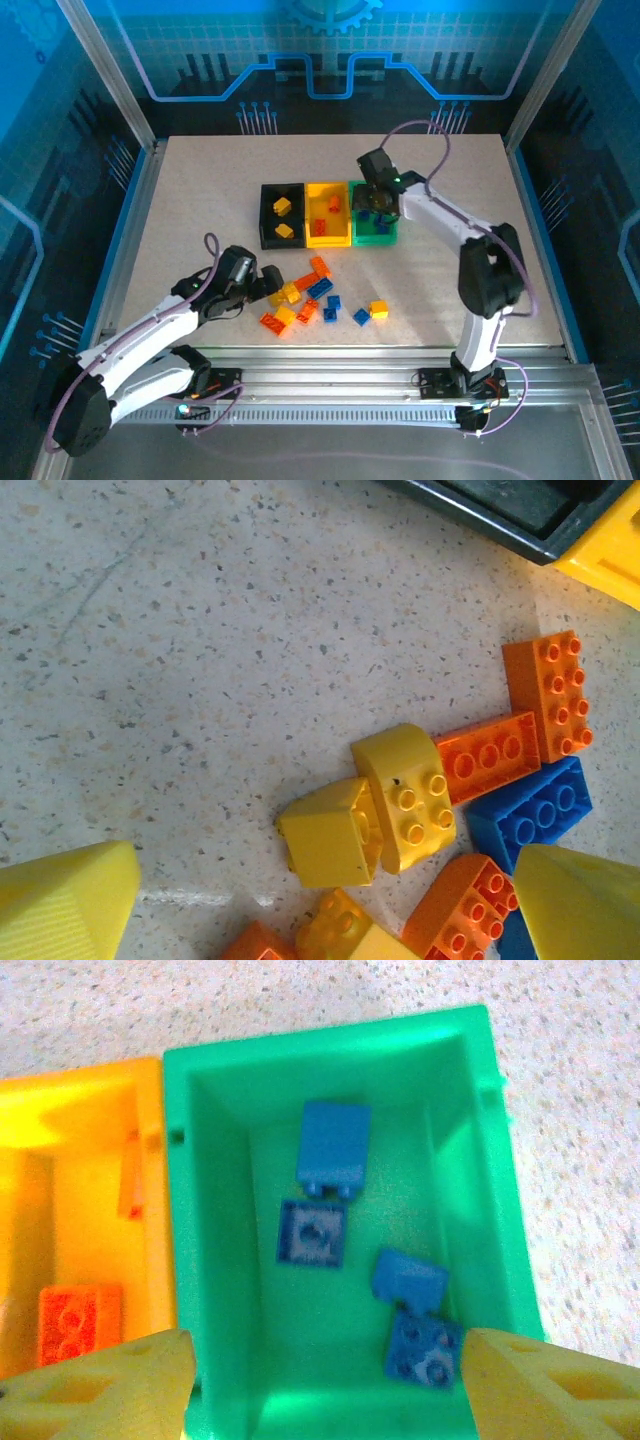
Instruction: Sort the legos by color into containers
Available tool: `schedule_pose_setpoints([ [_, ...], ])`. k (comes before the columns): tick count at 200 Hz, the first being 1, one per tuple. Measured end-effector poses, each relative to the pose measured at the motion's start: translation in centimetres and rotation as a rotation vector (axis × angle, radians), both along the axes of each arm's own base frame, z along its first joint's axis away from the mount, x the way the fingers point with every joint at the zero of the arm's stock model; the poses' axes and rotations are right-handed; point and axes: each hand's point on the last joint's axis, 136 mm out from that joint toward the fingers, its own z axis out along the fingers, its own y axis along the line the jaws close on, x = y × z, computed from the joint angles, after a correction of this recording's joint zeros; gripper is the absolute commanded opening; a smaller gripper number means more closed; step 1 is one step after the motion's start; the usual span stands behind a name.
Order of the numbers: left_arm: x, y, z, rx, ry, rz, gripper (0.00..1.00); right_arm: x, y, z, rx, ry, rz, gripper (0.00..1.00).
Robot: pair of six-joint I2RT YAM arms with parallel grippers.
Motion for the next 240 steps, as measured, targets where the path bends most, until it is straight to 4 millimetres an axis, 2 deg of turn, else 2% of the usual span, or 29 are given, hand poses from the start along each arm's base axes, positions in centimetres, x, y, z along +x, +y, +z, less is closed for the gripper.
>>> schedule_pose_setpoints([
  [17,0.1,-0.5,-0.2,0.000,0.017,-0.027,0.83,-2.5,0.3,1.2,0.030,-0.025,0.024,0.72],
  [32,0.2,-1.0,-0.7,0.017,0.045,-0.057,0.83,-4.6,0.7,1.3,0.054,-0.030,0.051,0.72],
  [56,0.5,-2.5,-1.5,0.064,0.086,-0.118,0.81,-7.3,0.7,-0.2,0.076,0.001,0.070,0.72],
  [87,0.7,-3.3,-3.1,0.147,0.126,-0.165,0.64,-9.5,-0.4,-2.4,0.071,0.050,0.058,0.72],
  [109,0.5,-3.0,-4.4,0.182,0.162,-0.161,0.62,-9.9,-0.7,-2.2,0.078,0.043,0.052,0.72],
  [137,0.3,-3.2,-4.7,0.193,0.168,-0.162,0.59,-9.9,-0.8,-1.2,0.100,0.009,0.049,0.72],
  [162,0.2,-3.0,-5.4,0.209,0.185,-0.155,0.50,-9.8,-0.9,-1.1,0.110,-0.002,0.042,0.72],
  [180,0.0,-2.7,-6.3,0.229,0.205,-0.150,0.49,-9.7,-1.2,-1.3,0.110,0.002,0.035,0.72],
  [190,-0.1,-2.4,-6.7,0.240,0.214,-0.144,0.45,-9.8,-1.3,-1.4,0.109,0.003,0.032,0.72],
  [240,0.3,-2.3,-6.6,0.246,0.197,-0.116,0.34,-9.8,-1.5,-1.6,0.117,0.002,0.030,0.72],
])
